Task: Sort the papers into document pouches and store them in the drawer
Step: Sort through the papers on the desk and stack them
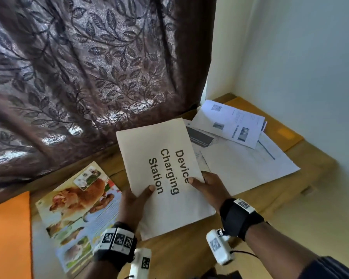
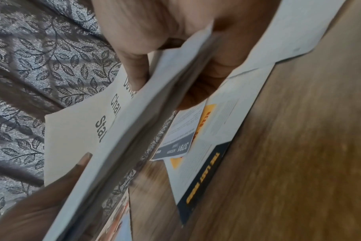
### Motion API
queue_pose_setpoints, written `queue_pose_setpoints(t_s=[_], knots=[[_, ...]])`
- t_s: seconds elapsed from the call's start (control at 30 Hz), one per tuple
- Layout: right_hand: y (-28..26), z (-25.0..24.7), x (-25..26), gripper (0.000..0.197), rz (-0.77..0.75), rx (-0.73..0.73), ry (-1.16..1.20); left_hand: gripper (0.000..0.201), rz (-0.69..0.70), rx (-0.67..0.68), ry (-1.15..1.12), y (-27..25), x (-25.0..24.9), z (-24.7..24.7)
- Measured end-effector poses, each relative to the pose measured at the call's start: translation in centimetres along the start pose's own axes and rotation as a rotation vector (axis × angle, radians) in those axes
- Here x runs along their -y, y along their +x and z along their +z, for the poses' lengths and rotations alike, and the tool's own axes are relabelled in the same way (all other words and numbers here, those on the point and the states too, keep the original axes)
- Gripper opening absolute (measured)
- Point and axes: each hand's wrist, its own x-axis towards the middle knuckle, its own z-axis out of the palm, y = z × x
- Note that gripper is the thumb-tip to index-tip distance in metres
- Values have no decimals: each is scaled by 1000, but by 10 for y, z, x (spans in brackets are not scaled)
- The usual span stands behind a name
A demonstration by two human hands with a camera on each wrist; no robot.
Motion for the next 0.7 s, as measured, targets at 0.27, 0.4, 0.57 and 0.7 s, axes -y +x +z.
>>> queue_pose_setpoints(t_s=[0.27, 0.4, 0.57, 0.7], knots=[[39, -24, -3, 18, 103, 156, 115, 25, -66, -108, 31, -13, 13, 19], [53, -29, -5, 17, 78, 211, 12, 20, -72, -183, 9, -24, 20, 25], [99, -60, 1, 13, 60, 171, -207, 15, -55, -254, -37, -38, 22, 29], [156, -95, 20, 12, -156, -64, -834, 16, -59, -267, -41, -36, 22, 32]])
